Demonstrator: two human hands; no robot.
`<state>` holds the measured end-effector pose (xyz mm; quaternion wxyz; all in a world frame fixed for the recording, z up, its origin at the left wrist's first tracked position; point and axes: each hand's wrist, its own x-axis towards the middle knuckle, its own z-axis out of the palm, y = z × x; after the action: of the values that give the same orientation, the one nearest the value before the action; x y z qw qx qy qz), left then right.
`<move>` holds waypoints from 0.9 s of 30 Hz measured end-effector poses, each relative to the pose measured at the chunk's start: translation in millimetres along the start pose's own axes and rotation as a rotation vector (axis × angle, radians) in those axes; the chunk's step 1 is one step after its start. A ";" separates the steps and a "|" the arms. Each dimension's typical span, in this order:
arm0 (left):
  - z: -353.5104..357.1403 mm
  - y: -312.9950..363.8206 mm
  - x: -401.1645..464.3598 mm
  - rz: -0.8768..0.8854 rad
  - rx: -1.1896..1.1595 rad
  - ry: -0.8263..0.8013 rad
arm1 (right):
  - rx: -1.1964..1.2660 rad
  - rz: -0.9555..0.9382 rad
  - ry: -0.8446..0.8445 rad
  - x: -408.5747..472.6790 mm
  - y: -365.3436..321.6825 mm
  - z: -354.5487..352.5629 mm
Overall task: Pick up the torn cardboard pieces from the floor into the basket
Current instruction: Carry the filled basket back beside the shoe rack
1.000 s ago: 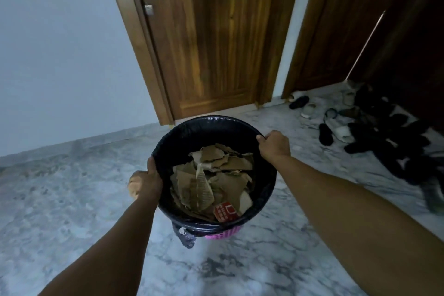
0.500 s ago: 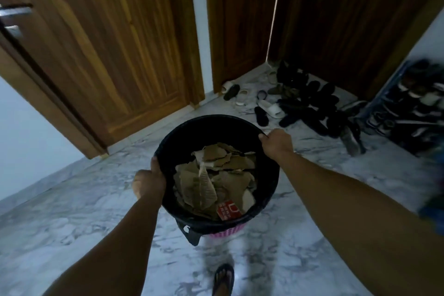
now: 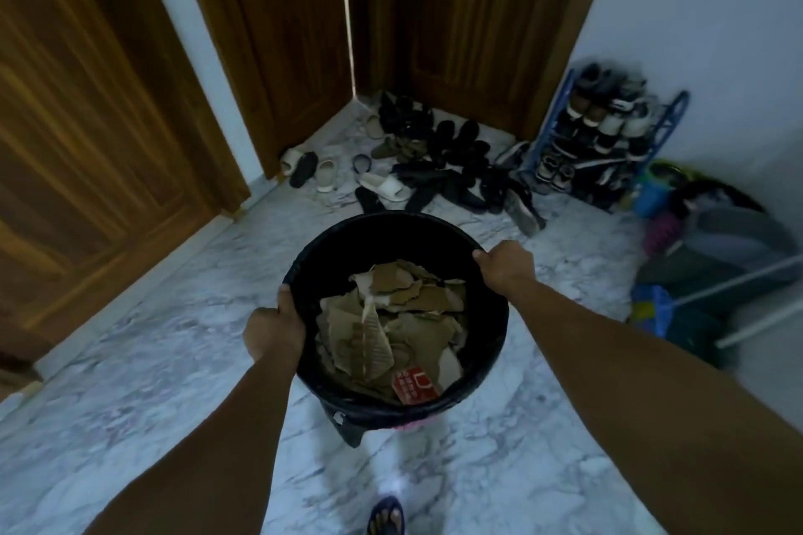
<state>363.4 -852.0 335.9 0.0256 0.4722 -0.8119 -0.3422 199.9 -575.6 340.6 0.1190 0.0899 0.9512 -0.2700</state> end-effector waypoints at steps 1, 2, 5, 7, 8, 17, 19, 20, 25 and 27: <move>6.6 10.4 1.7 0.022 0.019 -0.018 | -0.004 0.027 0.012 2.9 7.2 -6.8; 12.6 20.1 2.9 0.044 0.029 -0.032 | -0.004 0.044 0.022 5.7 15.0 -12.6; 30.6 46.5 1.6 0.112 0.066 -0.076 | 0.021 0.099 0.054 8.7 39.5 -31.1; 48.8 67.8 -3.1 0.160 0.086 -0.112 | 0.021 0.139 0.081 11.6 60.9 -47.4; 55.5 76.8 -6.3 0.186 0.087 -0.119 | 0.020 0.155 0.085 12.9 70.2 -53.7; 148.0 155.4 -61.2 0.309 0.121 -0.223 | 0.000 0.306 0.120 29.3 180.7 -124.2; 169.3 171.8 -80.8 0.322 0.110 -0.238 | -0.001 0.337 0.112 35.2 208.3 -140.5; 179.2 180.3 -90.5 0.323 0.100 -0.245 | -0.006 0.344 0.105 37.3 220.9 -149.3; 230.1 219.9 -139.0 0.361 0.101 -0.289 | -0.006 0.389 0.112 47.6 285.7 -190.4; 249.9 235.2 -159.9 0.374 0.081 -0.313 | 0.000 0.407 0.114 53.8 312.8 -206.0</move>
<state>184.4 -518.5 326.3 -0.0566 0.2554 -0.8923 -0.3678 185.5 -197.5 342.0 0.1169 0.2955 0.9186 -0.2349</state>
